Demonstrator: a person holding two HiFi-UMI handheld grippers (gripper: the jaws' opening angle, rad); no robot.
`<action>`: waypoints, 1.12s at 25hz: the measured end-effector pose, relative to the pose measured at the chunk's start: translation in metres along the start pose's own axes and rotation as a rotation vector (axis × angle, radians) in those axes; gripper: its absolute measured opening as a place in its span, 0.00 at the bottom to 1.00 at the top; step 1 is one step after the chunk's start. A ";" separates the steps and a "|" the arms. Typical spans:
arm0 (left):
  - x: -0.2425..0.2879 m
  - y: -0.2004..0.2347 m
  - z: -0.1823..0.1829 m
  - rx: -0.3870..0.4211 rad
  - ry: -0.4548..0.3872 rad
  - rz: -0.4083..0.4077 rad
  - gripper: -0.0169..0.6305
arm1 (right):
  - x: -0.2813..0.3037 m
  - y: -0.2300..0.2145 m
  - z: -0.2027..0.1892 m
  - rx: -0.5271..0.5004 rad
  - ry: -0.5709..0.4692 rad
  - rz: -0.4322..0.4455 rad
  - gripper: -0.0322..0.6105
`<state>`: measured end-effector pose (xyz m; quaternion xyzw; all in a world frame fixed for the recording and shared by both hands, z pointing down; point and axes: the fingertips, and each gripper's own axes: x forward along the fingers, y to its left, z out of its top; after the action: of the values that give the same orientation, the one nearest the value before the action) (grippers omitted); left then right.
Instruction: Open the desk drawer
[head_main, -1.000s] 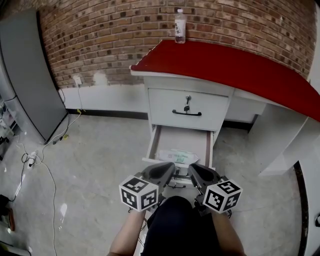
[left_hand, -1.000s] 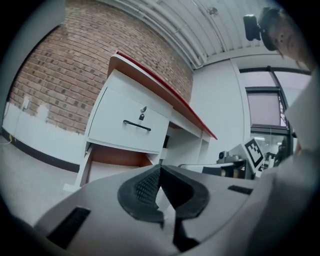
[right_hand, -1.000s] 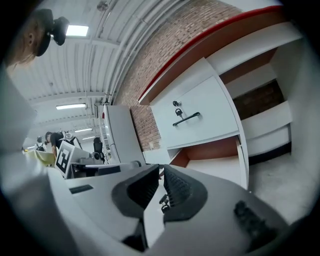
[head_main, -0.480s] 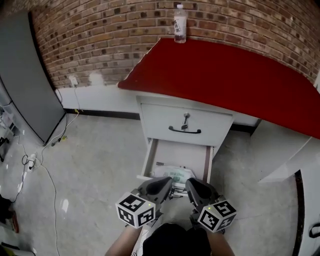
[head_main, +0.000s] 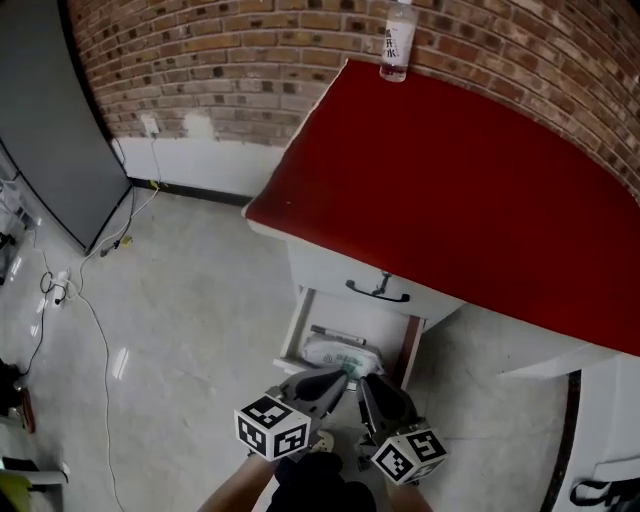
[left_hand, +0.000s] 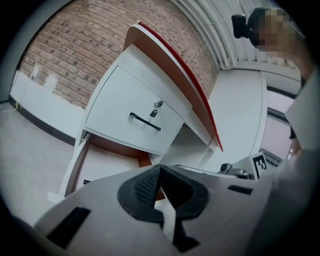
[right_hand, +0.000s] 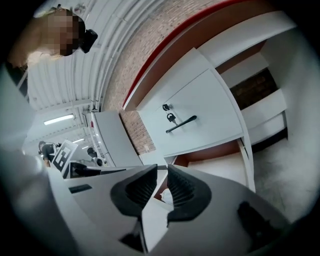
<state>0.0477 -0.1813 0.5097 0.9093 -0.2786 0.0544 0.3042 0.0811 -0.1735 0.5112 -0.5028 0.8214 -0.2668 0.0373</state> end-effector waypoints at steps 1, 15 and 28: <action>-0.003 -0.002 0.002 -0.026 -0.004 -0.001 0.03 | 0.000 0.006 0.001 0.023 0.011 0.001 0.14; -0.092 -0.064 0.073 -0.198 -0.053 0.077 0.03 | -0.052 0.078 0.083 0.221 0.047 -0.087 0.14; -0.004 -0.004 0.100 -0.495 -0.232 -0.053 0.03 | -0.001 -0.006 0.090 0.542 -0.147 -0.115 0.15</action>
<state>0.0397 -0.2346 0.4258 0.8143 -0.2927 -0.1277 0.4848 0.1161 -0.2112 0.4366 -0.5382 0.6853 -0.4411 0.2147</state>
